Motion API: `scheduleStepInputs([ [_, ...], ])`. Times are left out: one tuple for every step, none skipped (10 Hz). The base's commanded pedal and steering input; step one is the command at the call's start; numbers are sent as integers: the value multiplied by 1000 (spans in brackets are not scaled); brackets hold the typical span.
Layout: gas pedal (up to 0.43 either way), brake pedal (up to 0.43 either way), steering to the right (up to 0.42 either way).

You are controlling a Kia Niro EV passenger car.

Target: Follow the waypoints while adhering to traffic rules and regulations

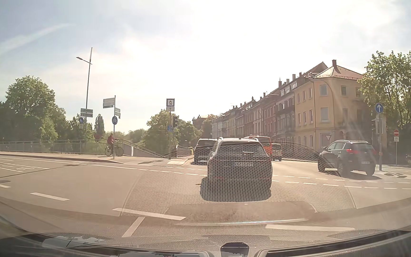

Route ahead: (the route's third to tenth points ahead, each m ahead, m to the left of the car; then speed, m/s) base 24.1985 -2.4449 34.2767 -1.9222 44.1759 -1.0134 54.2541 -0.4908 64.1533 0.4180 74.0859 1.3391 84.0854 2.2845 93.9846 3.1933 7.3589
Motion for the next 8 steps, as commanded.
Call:
scheduleStepInputs([
  [47,0,-12],
  [47,0,-11],
  [59,0,-7],
  [67,0,-5],
  [79,0,-6],
  [79,0,-7],
  [67,0,-7],
  [47,0,-7],
])
